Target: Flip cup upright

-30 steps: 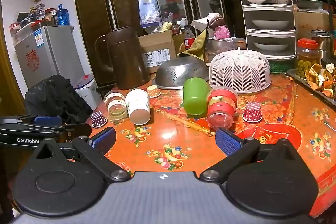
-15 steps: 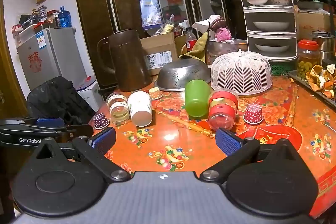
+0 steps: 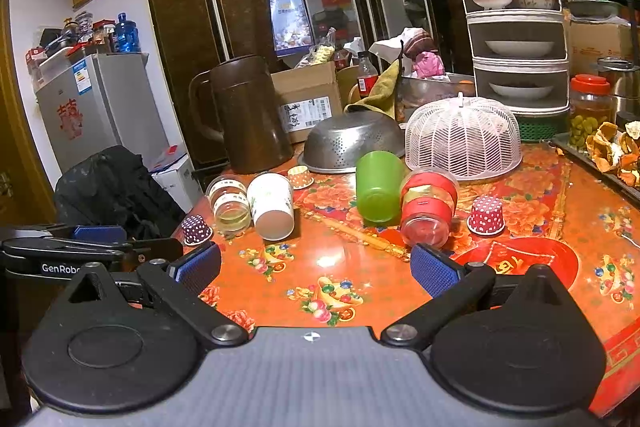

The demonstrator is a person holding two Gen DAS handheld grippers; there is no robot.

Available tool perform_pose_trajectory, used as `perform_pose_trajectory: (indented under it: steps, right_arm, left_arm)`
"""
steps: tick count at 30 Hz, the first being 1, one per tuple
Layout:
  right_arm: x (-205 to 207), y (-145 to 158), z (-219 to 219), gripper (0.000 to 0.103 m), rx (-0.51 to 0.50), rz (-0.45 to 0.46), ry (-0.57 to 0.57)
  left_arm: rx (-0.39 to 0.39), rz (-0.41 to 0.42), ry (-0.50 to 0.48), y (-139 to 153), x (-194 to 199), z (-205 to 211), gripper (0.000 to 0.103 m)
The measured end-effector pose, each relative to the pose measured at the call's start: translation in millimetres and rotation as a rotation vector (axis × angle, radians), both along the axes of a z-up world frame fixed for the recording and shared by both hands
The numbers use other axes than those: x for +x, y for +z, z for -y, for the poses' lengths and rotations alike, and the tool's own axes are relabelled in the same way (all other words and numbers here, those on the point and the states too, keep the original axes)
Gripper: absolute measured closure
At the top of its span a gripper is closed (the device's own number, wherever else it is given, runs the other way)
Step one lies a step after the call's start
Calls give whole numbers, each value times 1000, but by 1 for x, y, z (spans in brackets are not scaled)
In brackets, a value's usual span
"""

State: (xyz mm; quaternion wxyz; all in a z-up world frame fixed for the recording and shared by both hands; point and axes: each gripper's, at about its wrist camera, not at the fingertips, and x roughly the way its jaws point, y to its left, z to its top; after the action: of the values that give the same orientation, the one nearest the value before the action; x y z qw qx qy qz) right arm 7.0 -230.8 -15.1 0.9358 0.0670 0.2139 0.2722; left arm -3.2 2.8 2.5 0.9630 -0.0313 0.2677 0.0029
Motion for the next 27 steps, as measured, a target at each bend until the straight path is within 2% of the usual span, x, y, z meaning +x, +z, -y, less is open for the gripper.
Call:
perform_pose_trajectory:
  steps: [27]
  right_arm:
    - [-1, -1, -1, 1, -2, 4, 10]
  left_arm:
    - [-6, -10, 9, -2, 0, 0, 0]
